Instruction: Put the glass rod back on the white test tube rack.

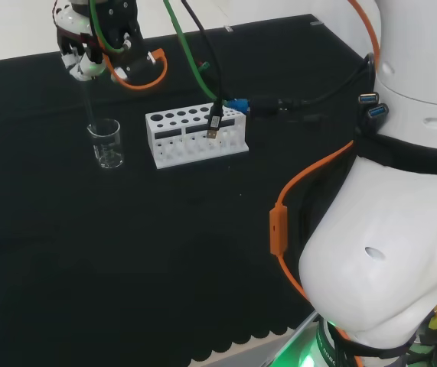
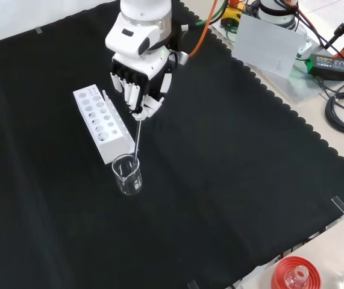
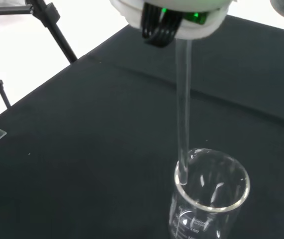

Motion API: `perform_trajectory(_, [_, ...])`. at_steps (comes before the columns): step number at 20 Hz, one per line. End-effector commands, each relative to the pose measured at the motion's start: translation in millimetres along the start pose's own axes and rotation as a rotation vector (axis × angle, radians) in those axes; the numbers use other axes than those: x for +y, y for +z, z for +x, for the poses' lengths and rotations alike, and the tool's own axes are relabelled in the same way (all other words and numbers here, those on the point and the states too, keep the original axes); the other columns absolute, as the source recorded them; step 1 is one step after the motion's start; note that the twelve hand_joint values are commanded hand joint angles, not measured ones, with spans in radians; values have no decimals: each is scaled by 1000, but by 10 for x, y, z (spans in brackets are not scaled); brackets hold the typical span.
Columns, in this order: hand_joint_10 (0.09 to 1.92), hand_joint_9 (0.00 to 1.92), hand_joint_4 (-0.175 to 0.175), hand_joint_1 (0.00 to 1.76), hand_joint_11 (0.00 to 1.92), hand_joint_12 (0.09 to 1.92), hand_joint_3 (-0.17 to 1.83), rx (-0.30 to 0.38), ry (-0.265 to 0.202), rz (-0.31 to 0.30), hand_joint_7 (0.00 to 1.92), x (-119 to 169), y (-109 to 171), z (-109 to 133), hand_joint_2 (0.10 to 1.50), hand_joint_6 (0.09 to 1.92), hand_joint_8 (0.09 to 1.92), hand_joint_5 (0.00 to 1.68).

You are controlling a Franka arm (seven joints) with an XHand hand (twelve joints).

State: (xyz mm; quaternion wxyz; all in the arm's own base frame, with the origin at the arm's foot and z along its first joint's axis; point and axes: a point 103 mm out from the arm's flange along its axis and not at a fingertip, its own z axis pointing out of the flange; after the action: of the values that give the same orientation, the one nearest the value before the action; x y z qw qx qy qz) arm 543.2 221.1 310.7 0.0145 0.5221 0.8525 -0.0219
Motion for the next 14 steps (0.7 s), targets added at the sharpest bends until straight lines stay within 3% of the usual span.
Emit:
perform_trajectory(1, [158, 1848, -175, 1315, 1619, 559, 552, -11, 14, -2, 1325, -55, -111, -135, 749, 757, 765, 1067])
perform_trajectory(14, [159, 1848, -175, 1315, 1619, 560, 552, -18, 51, -49, 1324, -110, -500, -320, 749, 758, 768, 1066])
